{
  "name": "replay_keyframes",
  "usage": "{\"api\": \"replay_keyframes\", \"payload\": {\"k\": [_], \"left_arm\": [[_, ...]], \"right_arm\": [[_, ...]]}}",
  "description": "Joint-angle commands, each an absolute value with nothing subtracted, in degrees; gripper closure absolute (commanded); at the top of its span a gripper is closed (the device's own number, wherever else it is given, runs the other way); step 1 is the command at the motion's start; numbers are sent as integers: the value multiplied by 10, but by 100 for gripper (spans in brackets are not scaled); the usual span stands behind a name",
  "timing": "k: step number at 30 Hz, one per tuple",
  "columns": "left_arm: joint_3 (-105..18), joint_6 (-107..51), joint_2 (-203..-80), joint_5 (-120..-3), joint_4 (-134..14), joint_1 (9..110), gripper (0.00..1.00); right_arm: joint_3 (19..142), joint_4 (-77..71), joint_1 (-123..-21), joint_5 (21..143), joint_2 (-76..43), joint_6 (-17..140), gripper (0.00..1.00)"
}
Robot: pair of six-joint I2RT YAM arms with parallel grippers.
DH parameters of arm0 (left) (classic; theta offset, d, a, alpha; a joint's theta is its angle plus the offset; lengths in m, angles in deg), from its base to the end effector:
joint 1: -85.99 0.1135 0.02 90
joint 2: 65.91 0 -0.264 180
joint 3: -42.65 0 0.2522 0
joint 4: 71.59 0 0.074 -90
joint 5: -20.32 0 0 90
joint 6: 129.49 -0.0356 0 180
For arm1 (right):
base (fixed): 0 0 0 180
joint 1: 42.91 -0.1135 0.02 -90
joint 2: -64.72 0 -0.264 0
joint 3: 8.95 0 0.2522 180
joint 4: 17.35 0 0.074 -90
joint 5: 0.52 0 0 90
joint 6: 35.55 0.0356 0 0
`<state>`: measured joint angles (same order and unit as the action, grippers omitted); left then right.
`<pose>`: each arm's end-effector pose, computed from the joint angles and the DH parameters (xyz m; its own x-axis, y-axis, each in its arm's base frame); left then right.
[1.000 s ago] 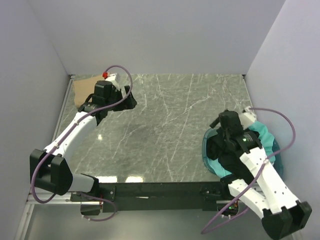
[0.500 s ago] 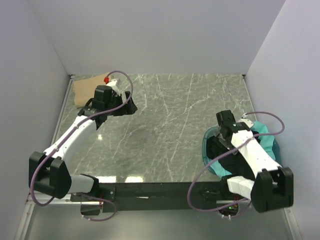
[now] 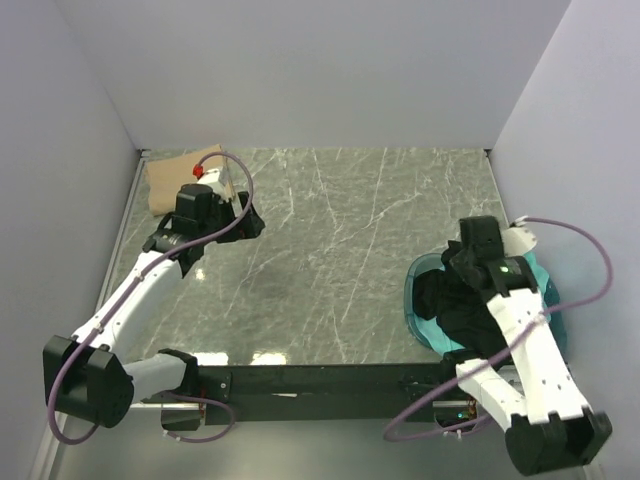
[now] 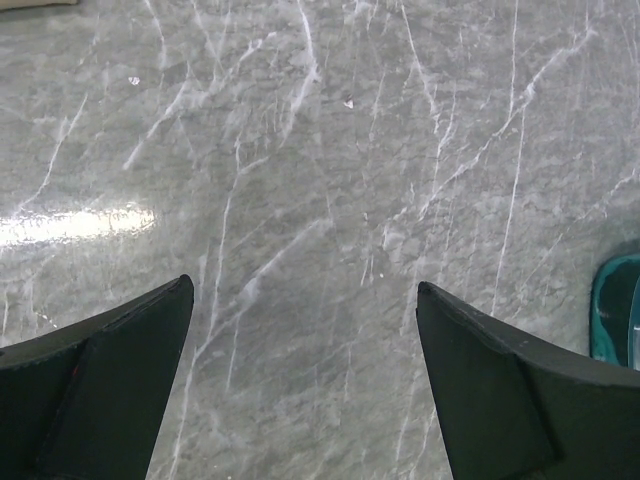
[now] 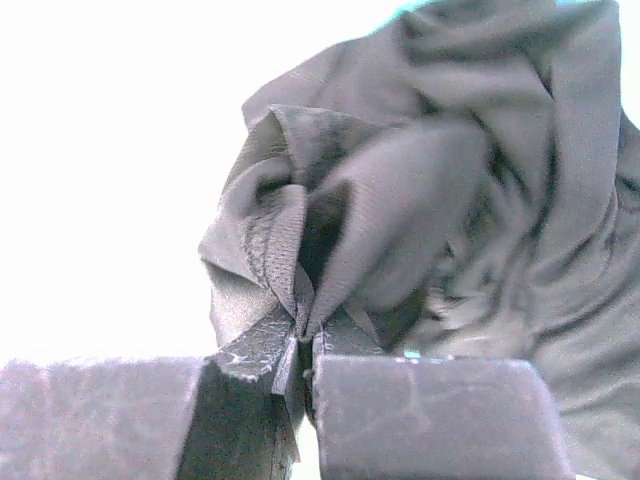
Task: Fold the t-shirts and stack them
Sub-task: Grab the tshirt from the pile, then move the tshirt to the center of the board
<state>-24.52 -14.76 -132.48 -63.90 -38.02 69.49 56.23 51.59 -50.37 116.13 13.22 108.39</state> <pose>0.2473 -0.0770 0.2988 -0.6260 -0.2487 -0.7391 0.1120 0.9093 -0.4008 0.1617 0.0051 0.2928 -0.3685 0.6804 -0.6334 0.7396 0.6274 0.2437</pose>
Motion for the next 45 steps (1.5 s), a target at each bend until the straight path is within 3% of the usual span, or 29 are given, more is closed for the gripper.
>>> {"api": "replay_keyframes", "payload": {"k": [1,7,11,15,23,26,29,30,32,34,38,45], "left_arm": [[-251,-150,-1330,-625,-392,701,1],[-278,-146,-1347,-624,-388,704,0],[-275,-141,-1333,-627,-391,705,1],[-263,-137,-1318,-637,-382,708,0],[-234,-118,-1273,-646,-387,715,0],[-236,-118,-1270,-655,-379,716,0],[-239,-120,-1269,-667,-374,715,1],[-239,-120,-1270,-670,-373,717,1],[-239,-116,-1269,-678,-372,717,1],[-240,-112,-1267,-685,-367,717,1],[-228,-101,-1231,-736,-373,717,1],[-226,-106,-1220,-789,-362,717,1]], "right_arm": [[647,536,-501,1169,180,1084,100],[743,420,-502,1114,204,1064,100],[825,352,-521,1058,148,1039,100],[987,300,-665,1098,38,924,100],[1223,185,-781,1017,-134,857,100],[1284,183,-804,987,-178,856,100],[1267,186,-812,995,-178,859,100],[1243,171,-812,1005,-169,854,95],[1153,165,-812,1069,-136,864,62],[1086,183,-811,1176,-111,902,13],[905,260,-800,1246,-56,994,10],[762,333,-796,1118,-80,1023,8]]}}
